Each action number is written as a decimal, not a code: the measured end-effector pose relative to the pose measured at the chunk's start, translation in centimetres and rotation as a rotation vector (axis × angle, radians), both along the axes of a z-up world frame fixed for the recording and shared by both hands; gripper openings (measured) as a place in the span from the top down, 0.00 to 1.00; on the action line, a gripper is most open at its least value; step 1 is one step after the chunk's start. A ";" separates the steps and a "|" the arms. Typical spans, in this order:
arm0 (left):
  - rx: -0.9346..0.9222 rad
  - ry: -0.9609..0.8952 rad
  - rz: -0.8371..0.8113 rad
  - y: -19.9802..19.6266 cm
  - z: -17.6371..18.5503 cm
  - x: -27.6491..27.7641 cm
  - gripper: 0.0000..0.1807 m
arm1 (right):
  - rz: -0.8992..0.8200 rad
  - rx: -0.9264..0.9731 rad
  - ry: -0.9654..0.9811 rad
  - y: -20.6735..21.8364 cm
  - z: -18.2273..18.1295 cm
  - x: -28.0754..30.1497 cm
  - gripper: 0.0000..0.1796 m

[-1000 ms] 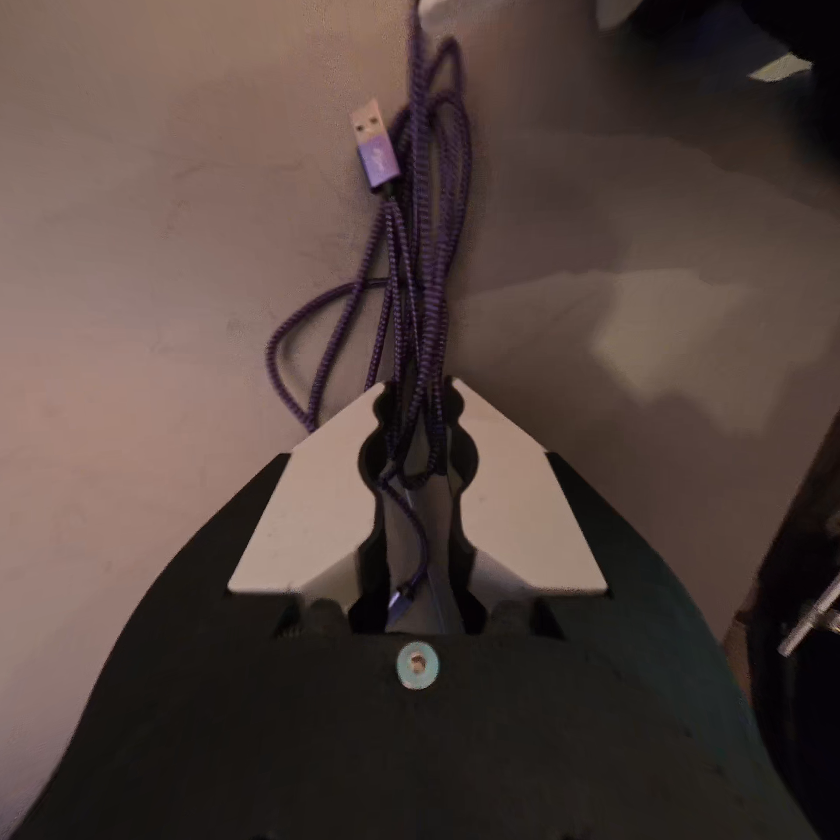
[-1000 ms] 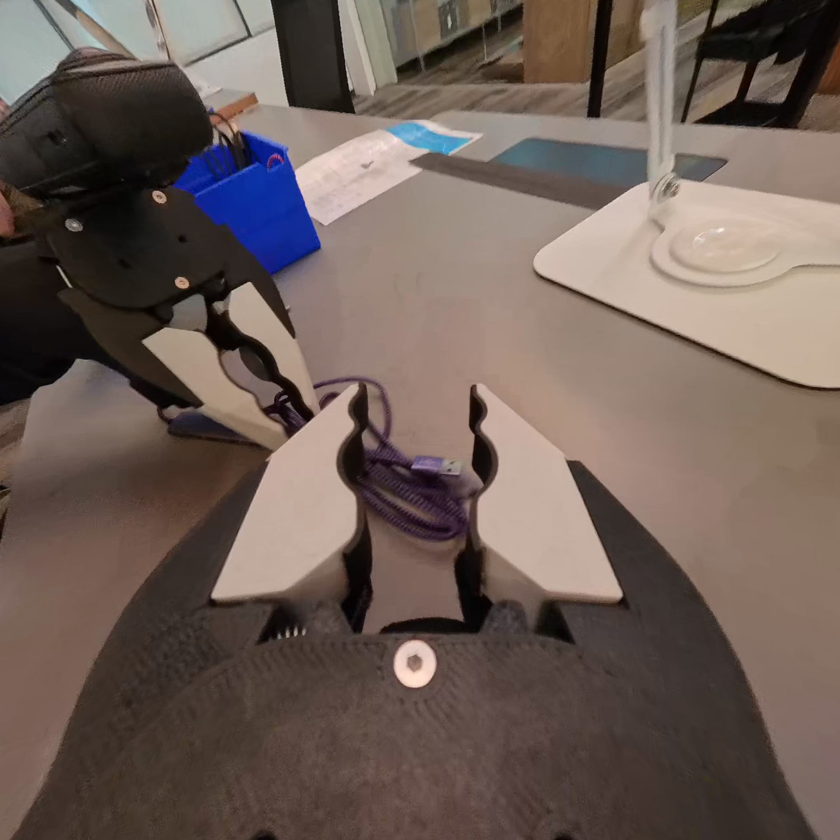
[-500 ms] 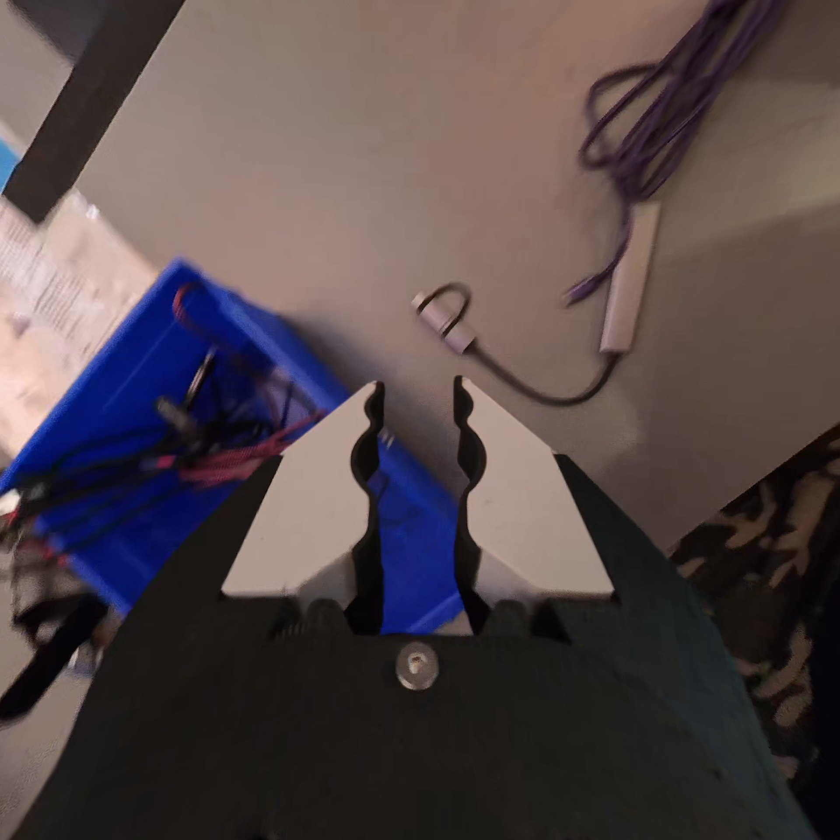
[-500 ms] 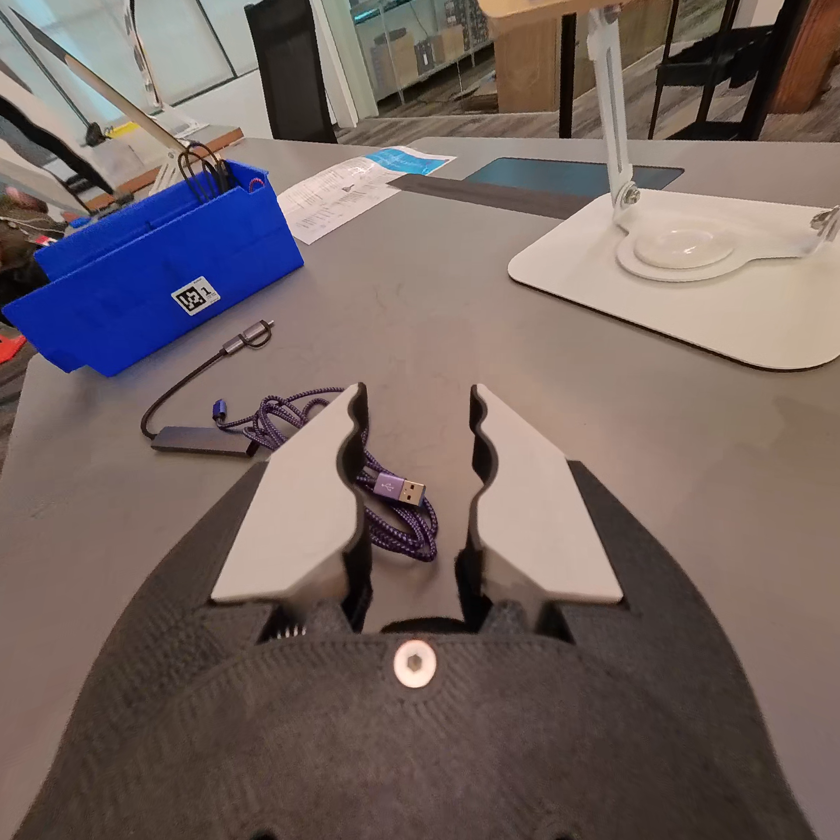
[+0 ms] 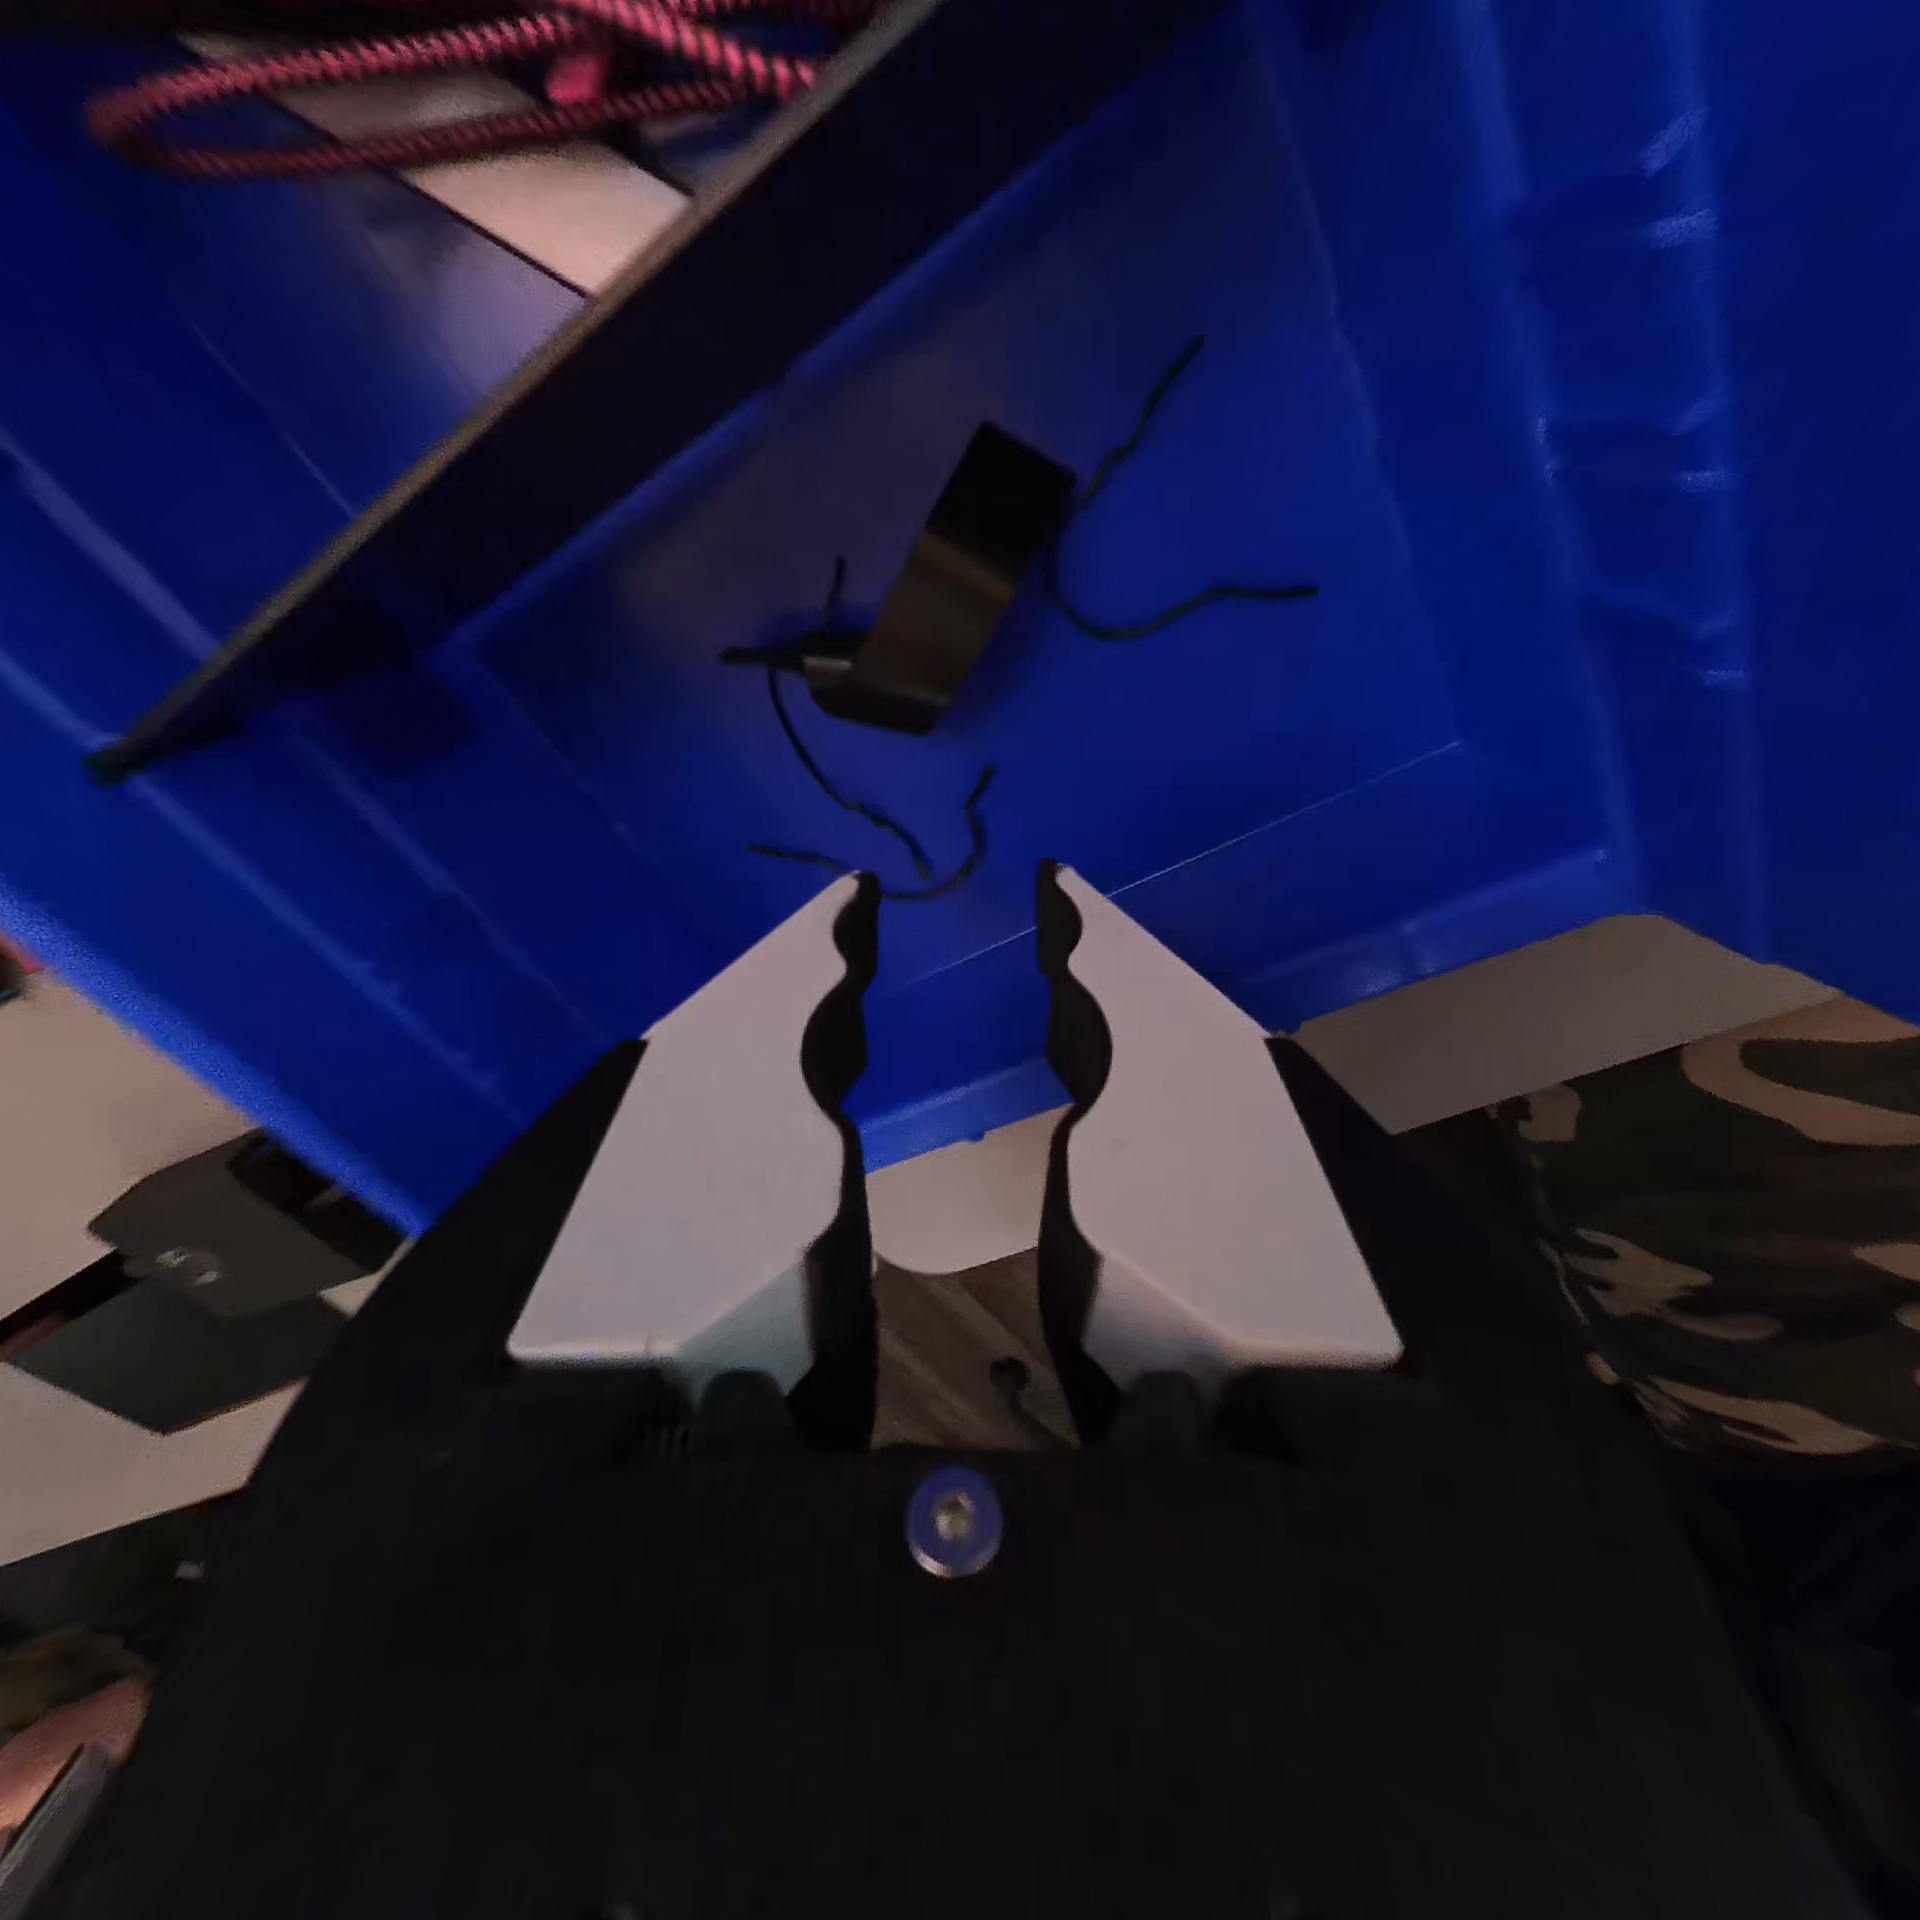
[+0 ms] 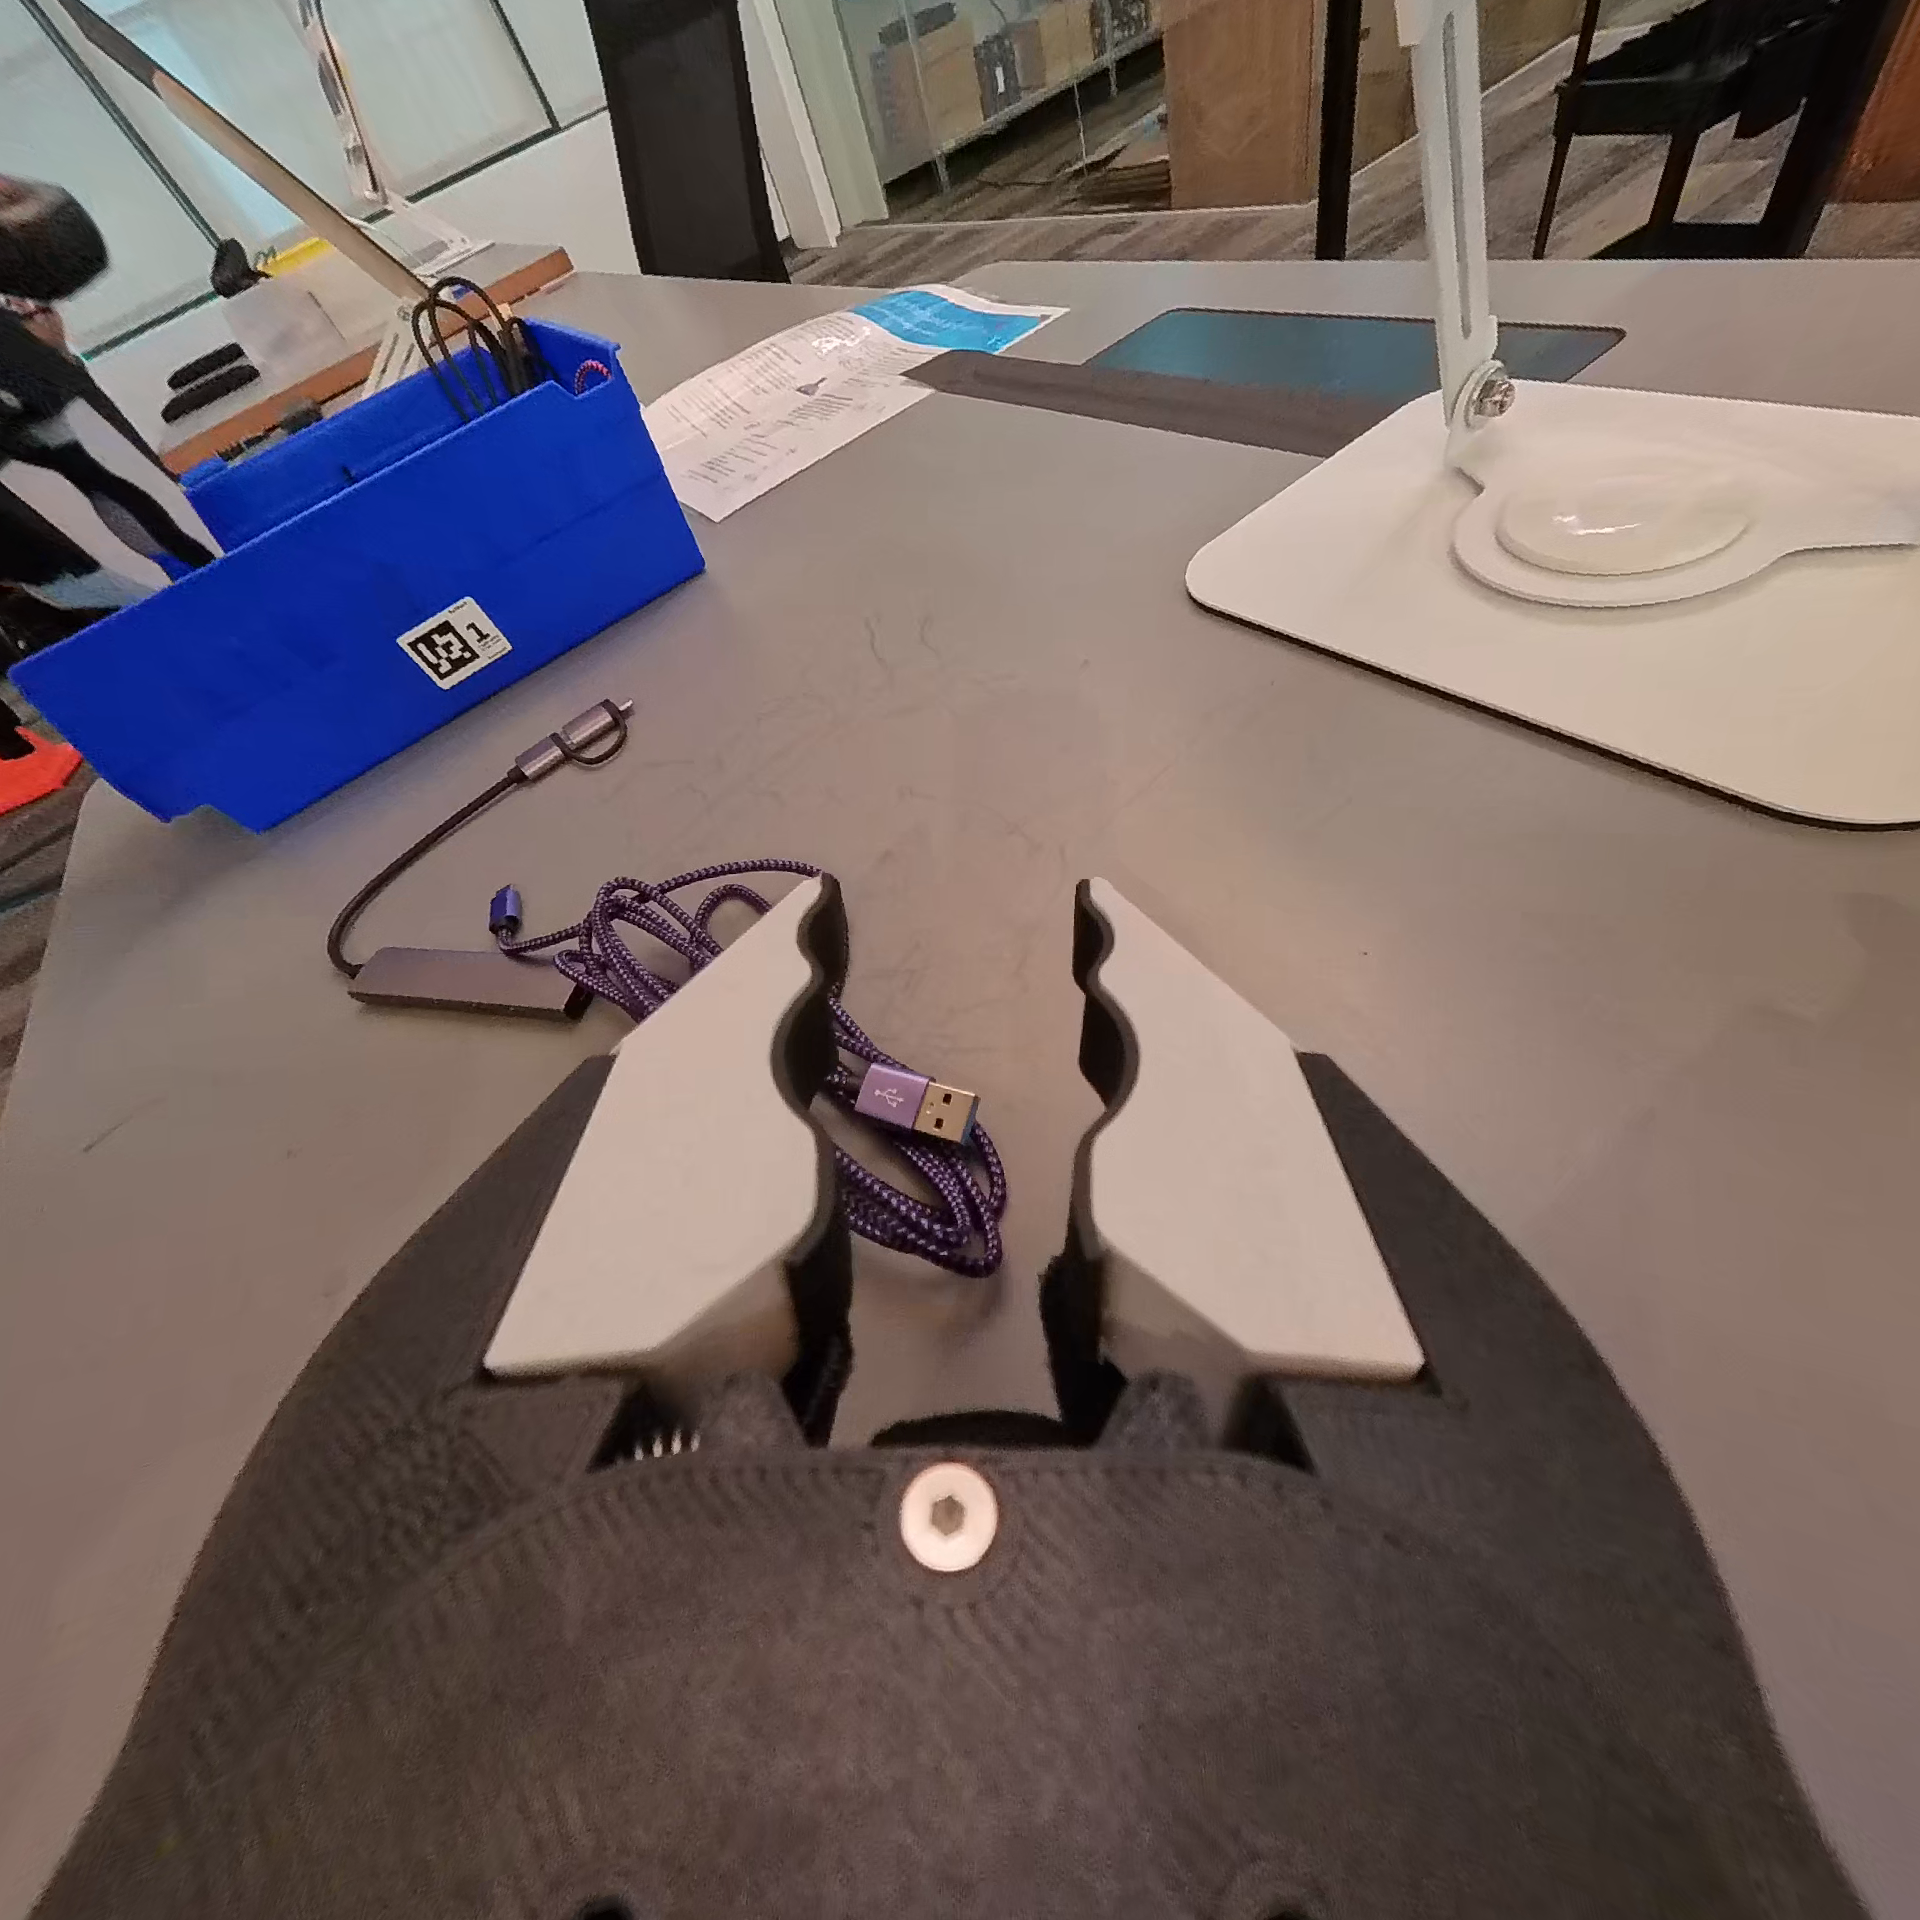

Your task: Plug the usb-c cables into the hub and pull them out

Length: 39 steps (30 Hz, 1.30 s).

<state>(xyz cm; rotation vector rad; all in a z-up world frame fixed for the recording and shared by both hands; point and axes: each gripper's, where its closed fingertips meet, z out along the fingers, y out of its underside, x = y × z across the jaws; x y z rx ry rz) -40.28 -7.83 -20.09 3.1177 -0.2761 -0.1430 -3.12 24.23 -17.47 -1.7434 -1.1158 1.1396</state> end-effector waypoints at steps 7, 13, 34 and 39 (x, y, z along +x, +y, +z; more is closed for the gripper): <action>-0.070 -0.034 -0.045 -0.6 -3.1 0.6 0.86 | 0.012 0.011 -0.020 -0.2 -0.2 -0.2 0.77; -0.097 -0.034 -0.088 -0.5 -4.5 0.5 0.91 | 0.015 0.011 -0.021 -0.3 -0.2 -0.2 0.77; 0.527 -0.104 -0.183 8.2 11.0 7.8 1.00 | 0.025 0.061 0.047 -0.9 1.6 -0.3 0.76; 0.715 -0.327 -0.373 15.3 13.6 20.3 1.00 | 0.165 0.120 0.201 -3.8 5.1 -0.4 0.87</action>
